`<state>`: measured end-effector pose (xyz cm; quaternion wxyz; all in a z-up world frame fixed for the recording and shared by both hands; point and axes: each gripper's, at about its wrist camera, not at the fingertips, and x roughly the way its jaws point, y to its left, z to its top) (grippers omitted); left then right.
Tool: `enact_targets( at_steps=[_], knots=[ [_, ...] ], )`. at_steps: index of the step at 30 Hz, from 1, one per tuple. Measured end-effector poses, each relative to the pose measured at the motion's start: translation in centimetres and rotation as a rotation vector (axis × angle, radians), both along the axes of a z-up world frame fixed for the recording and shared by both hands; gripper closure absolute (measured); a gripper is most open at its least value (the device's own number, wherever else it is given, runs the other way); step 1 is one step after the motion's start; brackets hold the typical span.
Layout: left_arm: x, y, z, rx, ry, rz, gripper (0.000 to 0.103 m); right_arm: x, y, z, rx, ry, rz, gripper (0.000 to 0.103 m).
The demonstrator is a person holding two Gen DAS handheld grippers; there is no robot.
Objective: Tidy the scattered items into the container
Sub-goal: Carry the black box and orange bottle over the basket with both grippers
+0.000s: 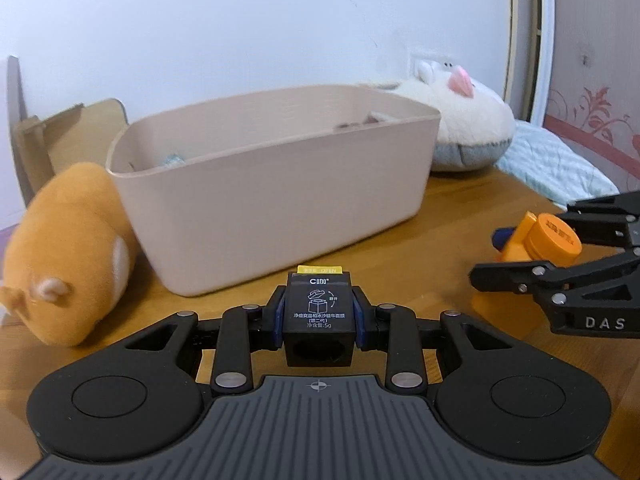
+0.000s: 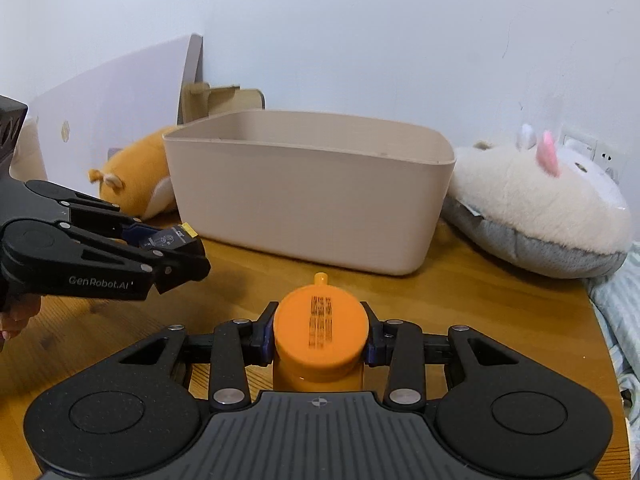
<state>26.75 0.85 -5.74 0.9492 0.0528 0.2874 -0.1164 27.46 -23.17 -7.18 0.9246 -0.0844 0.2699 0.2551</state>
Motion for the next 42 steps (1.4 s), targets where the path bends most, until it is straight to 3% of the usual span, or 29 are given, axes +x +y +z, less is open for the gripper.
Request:
enact_targets(
  at_steps=[11,25,36,42],
  knots=[
    [-0.9,1.0,1.5,-0.001,-0.037,0.026,0.071,-0.5,-0.9,1.3,0.027,-0.023,-0.014,0.067],
    [-1.7,1.9,5.8,-0.022,-0.144,0.081,0.071,-0.8,-1.1,7.7,0.027,-0.148,0.009,0.067],
    [-0.3,1.5,8.4,-0.013,-0.205,0.096,0.071,0.5,-0.3,11.1,0.018,-0.220,0.032,0.067],
    [1.4,1.6,9.4,-0.051,-0.224,0.115,0.071,1.6,0.6,12.1,0.030,-0.237,0.041,0.067]
  ],
)
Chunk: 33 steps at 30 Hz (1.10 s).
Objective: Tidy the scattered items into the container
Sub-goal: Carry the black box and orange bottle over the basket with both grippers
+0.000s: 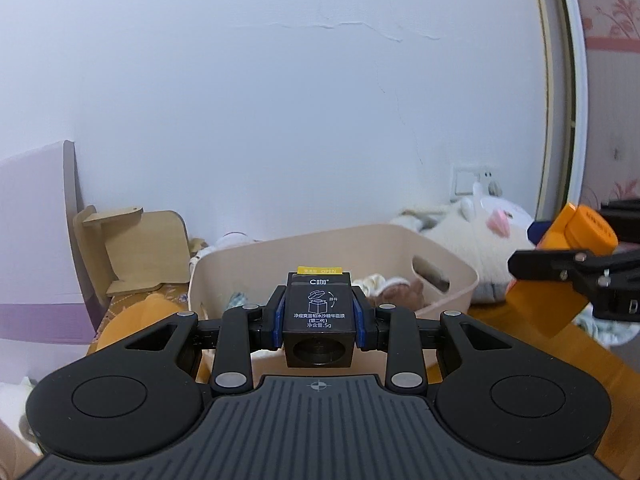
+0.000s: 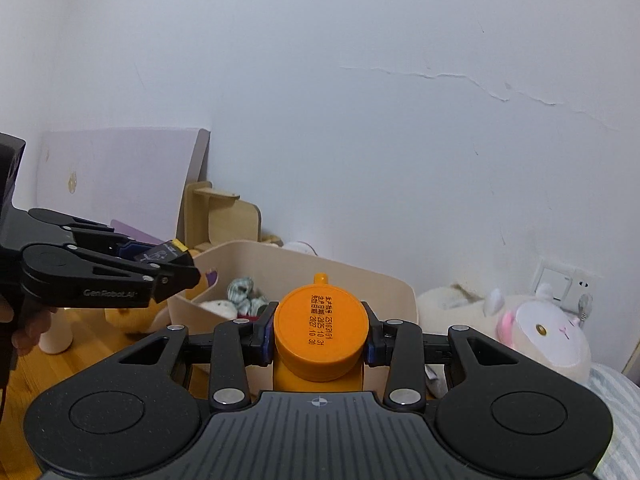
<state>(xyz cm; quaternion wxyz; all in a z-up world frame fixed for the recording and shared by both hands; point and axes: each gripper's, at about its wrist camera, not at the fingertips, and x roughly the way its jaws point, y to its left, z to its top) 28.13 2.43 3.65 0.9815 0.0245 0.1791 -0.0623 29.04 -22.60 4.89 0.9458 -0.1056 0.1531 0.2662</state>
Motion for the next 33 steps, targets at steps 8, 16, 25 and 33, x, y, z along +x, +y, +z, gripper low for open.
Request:
enact_targets(
  at_steps=[8,16,25,33],
  knots=[
    [3.5,0.2,0.8,-0.030,0.017,0.052,0.071,3.6,1.0,0.7,0.032,0.018,0.003,0.067],
    [8.9,1.7,0.2,-0.085,0.156,0.060,0.071,8.4,2.0,0.4,0.063,0.077,-0.009,0.067],
    [12.9,2.3,-1.4,-0.081,0.258,0.087,0.071,13.0,2.6,-1.2,0.066,0.143,-0.040,0.067],
    [15.5,1.1,-2.6,-0.063,0.362,0.108,0.071,16.3,3.9,-3.1,0.022,0.198,-0.066,0.067]
  ],
)
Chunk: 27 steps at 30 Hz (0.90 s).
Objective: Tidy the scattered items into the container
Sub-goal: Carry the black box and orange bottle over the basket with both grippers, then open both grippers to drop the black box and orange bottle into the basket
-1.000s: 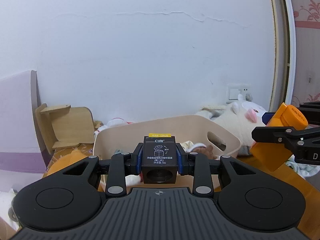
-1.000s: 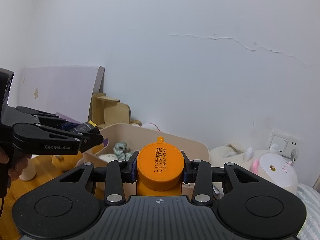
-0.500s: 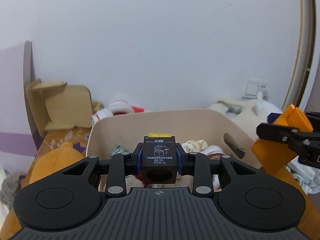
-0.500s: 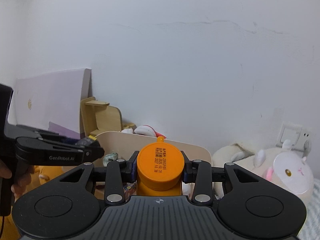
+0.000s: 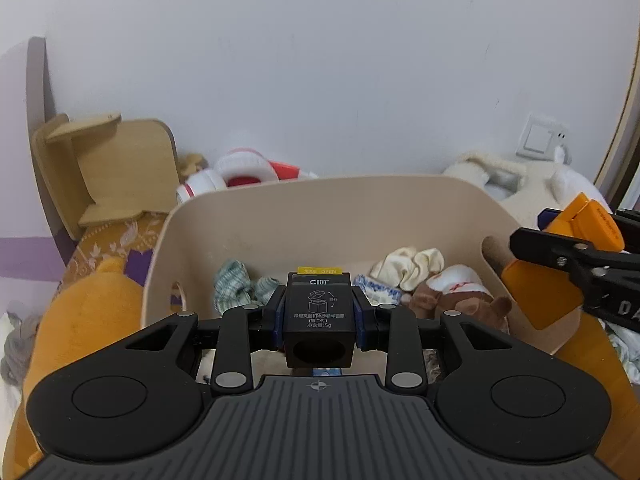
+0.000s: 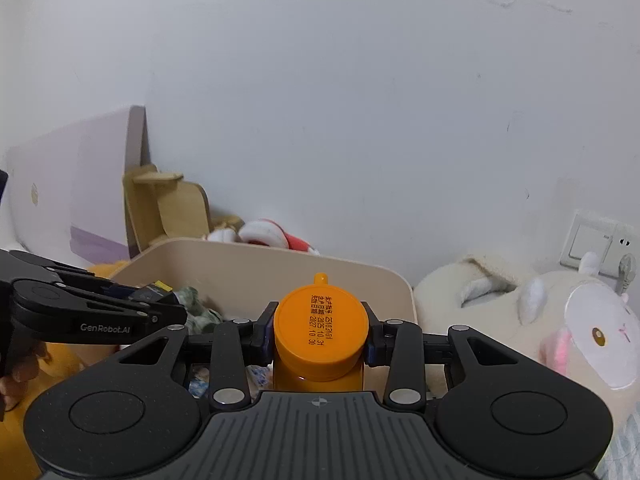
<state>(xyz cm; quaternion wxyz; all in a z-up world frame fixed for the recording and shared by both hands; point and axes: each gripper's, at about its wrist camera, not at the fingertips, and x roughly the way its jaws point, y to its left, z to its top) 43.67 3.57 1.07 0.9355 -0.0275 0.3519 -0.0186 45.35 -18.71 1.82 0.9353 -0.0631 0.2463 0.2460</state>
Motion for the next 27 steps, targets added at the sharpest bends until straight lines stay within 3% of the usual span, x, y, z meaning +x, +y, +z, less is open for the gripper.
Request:
enact_targets(
  at_steps=[13,24,25,27],
  knots=[
    [2.2,-0.3,-2.7,0.032,0.119,0.021,0.071,1.6,1.0,-2.0,-0.054,0.061,-0.001,0.067],
    [2.4,-0.1,-3.1,0.030,0.131,0.033,0.071,2.3,2.3,-2.8,-0.059,0.100,0.004,0.067],
    [2.3,-0.1,-3.1,0.028,0.129,0.031,0.070,2.5,2.4,-2.9,-0.060,0.112,0.010,0.066],
    [2.1,-0.1,-2.9,0.028,0.123,0.026,0.056,2.7,2.7,-3.0,-0.065,0.127,0.016,0.052]
  ],
)
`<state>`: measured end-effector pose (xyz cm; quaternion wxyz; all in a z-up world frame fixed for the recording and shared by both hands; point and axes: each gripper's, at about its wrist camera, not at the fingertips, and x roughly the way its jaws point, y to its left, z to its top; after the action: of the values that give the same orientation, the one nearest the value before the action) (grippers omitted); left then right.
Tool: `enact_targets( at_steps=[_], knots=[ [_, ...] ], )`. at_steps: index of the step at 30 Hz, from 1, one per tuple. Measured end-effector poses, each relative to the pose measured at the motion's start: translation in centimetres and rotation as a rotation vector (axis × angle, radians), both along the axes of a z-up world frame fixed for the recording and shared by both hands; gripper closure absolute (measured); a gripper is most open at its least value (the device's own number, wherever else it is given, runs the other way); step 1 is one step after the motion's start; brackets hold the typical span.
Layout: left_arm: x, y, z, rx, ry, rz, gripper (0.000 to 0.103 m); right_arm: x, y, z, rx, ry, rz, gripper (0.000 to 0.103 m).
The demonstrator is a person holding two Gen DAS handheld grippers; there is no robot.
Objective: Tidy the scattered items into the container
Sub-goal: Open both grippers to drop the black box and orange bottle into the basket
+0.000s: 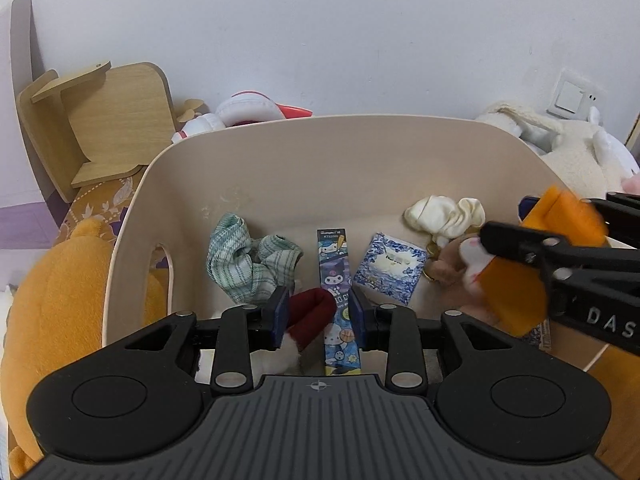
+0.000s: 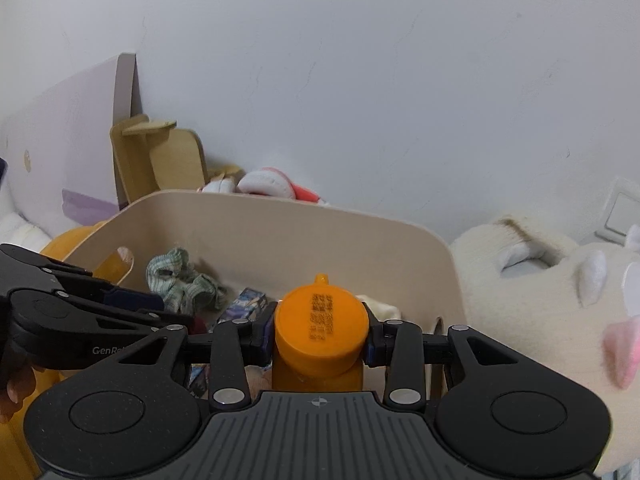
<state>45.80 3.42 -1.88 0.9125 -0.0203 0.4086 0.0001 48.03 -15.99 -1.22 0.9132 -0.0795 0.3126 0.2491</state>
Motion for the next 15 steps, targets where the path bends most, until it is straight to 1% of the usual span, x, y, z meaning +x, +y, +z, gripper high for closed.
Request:
enact_targets(
  at_steps=[1,2,3,4,5,8,10,14,15],
  knots=[
    [-0.1,-0.1,0.1,0.001,-0.006,-0.002,0.052,-0.1,0.1,0.1,0.005,-0.004,0.004,0.045],
    [-0.2,-0.1,0.2,0.002,-0.014,-0.004,0.043,-0.4,0.1,0.3,0.010,-0.013,0.008,0.042],
    [-0.3,-0.2,0.4,0.003,-0.021,-0.001,0.037,-0.7,0.2,0.5,0.013,-0.026,0.012,0.035],
    [-0.4,-0.2,0.5,0.002,-0.027,0.005,0.037,-0.9,0.2,0.7,0.013,-0.040,0.012,0.027],
    [-0.4,-0.1,0.6,-0.004,-0.030,0.009,0.035,-1.2,0.3,1.0,0.010,-0.055,0.011,0.025],
    [-0.7,-0.2,0.9,-0.019,-0.030,0.009,0.031,-1.6,0.2,1.6,0.005,-0.075,0.001,0.023],
    [-0.9,-0.3,1.1,-0.011,-0.036,0.007,0.029,-1.8,-0.1,1.9,0.010,-0.080,-0.011,0.014],
    [-1.6,-0.6,1.4,-0.003,-0.043,0.006,0.026,-2.4,-0.8,2.2,0.024,-0.086,-0.026,0.012],
    [-1.7,-0.6,1.4,-0.005,-0.043,0.006,0.025,-2.6,-1.0,2.2,0.024,-0.086,-0.030,0.008]
  ],
)
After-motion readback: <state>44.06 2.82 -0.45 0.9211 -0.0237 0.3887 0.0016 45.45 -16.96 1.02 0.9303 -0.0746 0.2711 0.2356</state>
